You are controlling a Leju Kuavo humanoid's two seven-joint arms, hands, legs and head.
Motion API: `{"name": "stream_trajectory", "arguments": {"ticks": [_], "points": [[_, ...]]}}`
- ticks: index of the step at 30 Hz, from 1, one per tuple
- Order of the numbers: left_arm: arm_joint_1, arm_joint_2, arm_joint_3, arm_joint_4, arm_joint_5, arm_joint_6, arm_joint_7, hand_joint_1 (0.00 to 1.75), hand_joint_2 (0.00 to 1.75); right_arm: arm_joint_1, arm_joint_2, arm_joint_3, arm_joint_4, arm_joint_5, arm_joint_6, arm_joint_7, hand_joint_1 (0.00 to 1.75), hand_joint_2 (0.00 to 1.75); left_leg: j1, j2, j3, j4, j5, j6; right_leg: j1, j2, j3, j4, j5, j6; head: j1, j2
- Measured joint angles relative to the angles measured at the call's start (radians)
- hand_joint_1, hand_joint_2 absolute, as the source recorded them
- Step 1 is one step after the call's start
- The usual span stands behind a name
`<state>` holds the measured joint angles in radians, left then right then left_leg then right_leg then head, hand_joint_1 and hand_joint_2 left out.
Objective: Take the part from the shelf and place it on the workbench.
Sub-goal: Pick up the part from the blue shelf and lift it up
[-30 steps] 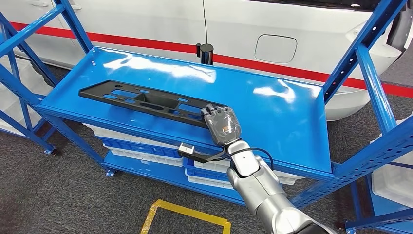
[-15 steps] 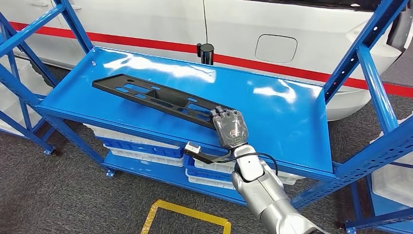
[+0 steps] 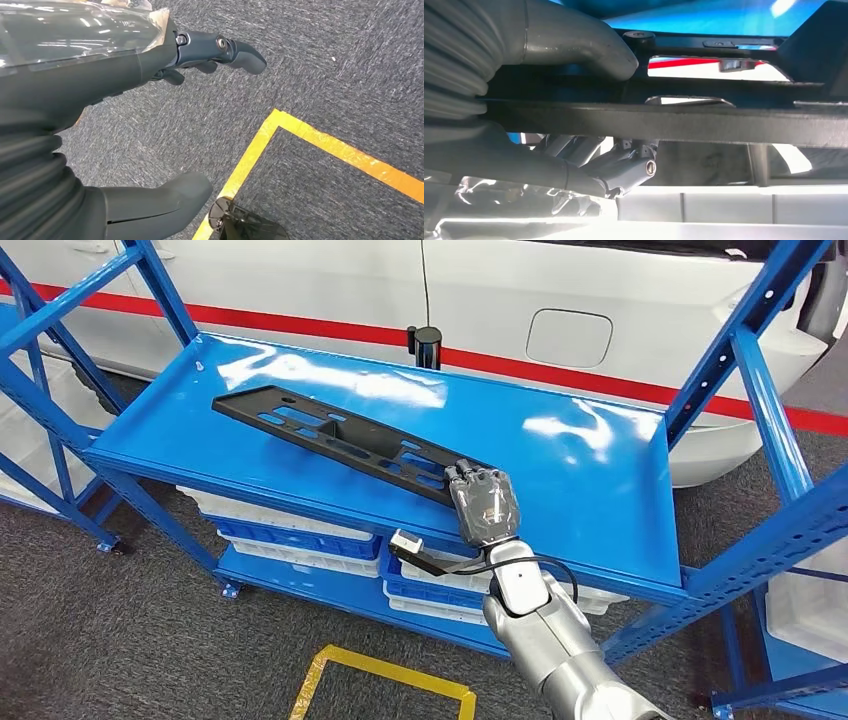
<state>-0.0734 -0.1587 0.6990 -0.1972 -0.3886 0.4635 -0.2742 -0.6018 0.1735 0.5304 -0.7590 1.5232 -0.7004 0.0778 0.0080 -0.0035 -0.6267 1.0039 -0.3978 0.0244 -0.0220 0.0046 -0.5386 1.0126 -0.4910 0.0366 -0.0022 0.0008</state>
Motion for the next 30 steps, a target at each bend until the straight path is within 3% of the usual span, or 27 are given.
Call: {"name": "stream_trajectory", "arguments": {"ticks": [1,3,4,6,8,9,10,13,15,17,19,20,22,24,25,27,29,30], "points": [[0.000,0.000,0.000,0.000,0.000,0.000,0.000,0.00,1.75,-0.001,0.000,0.002,0.000,0.000,0.000,0.004,1.75,1.75,-0.001,-0.001,-0.003,0.002,0.002,-0.006,0.004,0.003,-0.004,0.005,0.005,-0.007,-0.001,0.000],[0.001,0.000,0.000,0.000,0.000,0.003,0.000,0.00,1.75,-0.003,0.001,0.006,0.000,0.000,0.000,0.009,1.75,1.75,0.005,-0.002,-0.013,0.011,-0.002,-0.017,-0.004,0.003,-0.014,0.002,0.010,-0.024,-0.004,0.000],[0.002,0.000,0.000,0.000,0.000,0.005,0.000,0.00,1.75,-0.003,0.003,0.008,0.000,0.000,0.000,0.010,1.75,1.75,0.009,-0.001,-0.024,0.031,-0.022,-0.023,-0.007,0.002,-0.020,0.001,0.017,-0.035,-0.006,0.000],[0.002,0.000,0.000,0.000,0.001,0.008,0.000,0.00,1.75,-0.005,0.006,0.013,0.000,0.000,0.000,0.012,1.75,1.75,0.013,0.000,-0.063,0.127,-0.101,-0.033,-0.007,0.000,-0.033,0.001,0.029,-0.051,-0.010,0.000],[0.002,0.000,0.000,0.000,0.001,0.009,-0.002,0.00,1.75,-0.004,0.007,0.017,0.000,0.000,0.000,0.015,1.75,1.75,0.014,0.001,-0.105,0.254,-0.173,-0.041,-0.003,-0.002,-0.048,0.001,0.040,-0.057,-0.012,0.000],[0.002,0.000,0.000,0.000,0.001,0.008,-0.004,0.00,1.75,-0.004,0.006,0.019,0.000,0.000,0.000,0.017,1.75,1.75,0.014,0.001,-0.108,0.285,-0.184,-0.042,-0.001,-0.003,-0.054,0.001,0.045,-0.056,-0.012,0.000],[0.002,0.000,0.000,0.000,0.000,0.008,-0.006,0.00,1.75,-0.004,0.006,0.020,0.000,0.000,0.000,0.018,1.75,1.75,0.015,0.001,-0.093,0.279,-0.176,-0.041,0.000,-0.003,-0.059,0.002,0.049,-0.055,-0.012,0.000],[0.001,0.001,0.000,0.000,-0.002,0.005,-0.009,0.00,1.75,-0.005,0.004,0.022,0.000,0.000,0.000,0.023,1.75,1.75,0.013,0.001,0.041,0.093,-0.112,-0.028,0.003,-0.003,-0.067,0.002,0.059,-0.047,-0.012,0.000],[-0.001,0.001,0.000,0.000,-0.006,0.000,-0.011,0.00,1.75,-0.005,0.002,0.022,0.000,0.000,0.000,0.029,1.75,1.75,0.005,0.000,0.090,0.013,-0.096,-0.017,0.005,-0.004,-0.069,0.000,0.066,-0.035,-0.011,0.000],[-0.001,0.001,0.000,0.000,-0.009,-0.003,-0.012,0.00,1.75,-0.005,-0.001,0.023,-0.001,0.000,0.000,0.035,1.75,1.75,-0.002,0.000,0.089,0.002,-0.089,-0.006,0.007,-0.005,-0.070,-0.005,0.076,-0.021,-0.012,0.000],[-0.001,0.000,0.000,0.000,-0.010,-0.003,-0.012,0.00,1.75,-0.003,-0.006,0.023,-0.002,0.000,0.000,0.039,1.75,1.75,0.000,0.004,0.088,-0.016,-0.073,0.010,0.009,-0.005,-0.083,0.010,0.064,-0.015,-0.012,0.000],[-0.001,-0.001,0.000,0.000,-0.011,-0.003,-0.012,0.00,1.75,-0.002,-0.009,0.024,-0.002,0.000,0.000,0.041,1.75,1.75,0.002,0.005,0.085,-0.025,-0.063,0.019,0.010,-0.005,-0.098,0.042,0.042,-0.018,-0.010,0.000],[-0.002,-0.003,0.000,0.000,-0.011,-0.004,-0.012,0.00,1.75,0.001,-0.015,0.025,-0.003,0.000,0.000,0.044,1.75,1.75,0.002,0.007,0.072,-0.029,-0.048,0.028,0.009,-0.004,-0.147,0.164,-0.028,-0.029,-0.006,0.000],[-0.001,-0.004,0.000,0.000,-0.012,-0.007,-0.013,0.00,1.75,0.007,-0.021,0.026,-0.003,0.000,0.000,0.047,1.75,1.75,0.001,0.007,0.056,-0.027,-0.037,0.028,0.009,-0.004,-0.178,0.267,-0.072,-0.025,-0.004,0.000],[-0.001,-0.005,0.000,0.000,-0.012,-0.009,-0.014,0.00,1.75,0.009,-0.023,0.027,-0.003,0.000,0.000,0.048,1.75,1.75,0.001,0.007,0.049,-0.025,-0.033,0.027,0.009,-0.004,-0.169,0.272,-0.073,-0.018,-0.003,0.000],[0.000,-0.007,0.000,0.000,-0.012,-0.011,-0.015,0.00,1.75,0.010,-0.027,0.028,-0.004,0.000,0.000,0.048,1.75,1.75,0.001,0.006,0.039,-0.020,-0.027,0.022,0.008,-0.005,-0.087,0.156,-0.037,-0.002,-0.002,0.000],[0.000,-0.009,0.000,0.000,-0.012,-0.011,-0.016,0.00,1.75,0.009,-0.027,0.029,-0.007,0.000,0.000,0.048,1.75,1.75,-0.001,0.006,0.031,-0.012,-0.024,0.014,0.011,-0.004,-0.004,0.029,-0.006,-0.003,-0.002,0.000],[0.000,-0.010,0.000,0.000,-0.012,-0.011,-0.016,0.00,1.75,0.009,-0.027,0.030,-0.009,0.000,0.000,0.048,1.75,1.75,-0.002,0.005,0.028,-0.009,-0.021,0.008,0.016,-0.003,0.012,-0.001,0.000,-0.008,-0.001,0.000]]}}
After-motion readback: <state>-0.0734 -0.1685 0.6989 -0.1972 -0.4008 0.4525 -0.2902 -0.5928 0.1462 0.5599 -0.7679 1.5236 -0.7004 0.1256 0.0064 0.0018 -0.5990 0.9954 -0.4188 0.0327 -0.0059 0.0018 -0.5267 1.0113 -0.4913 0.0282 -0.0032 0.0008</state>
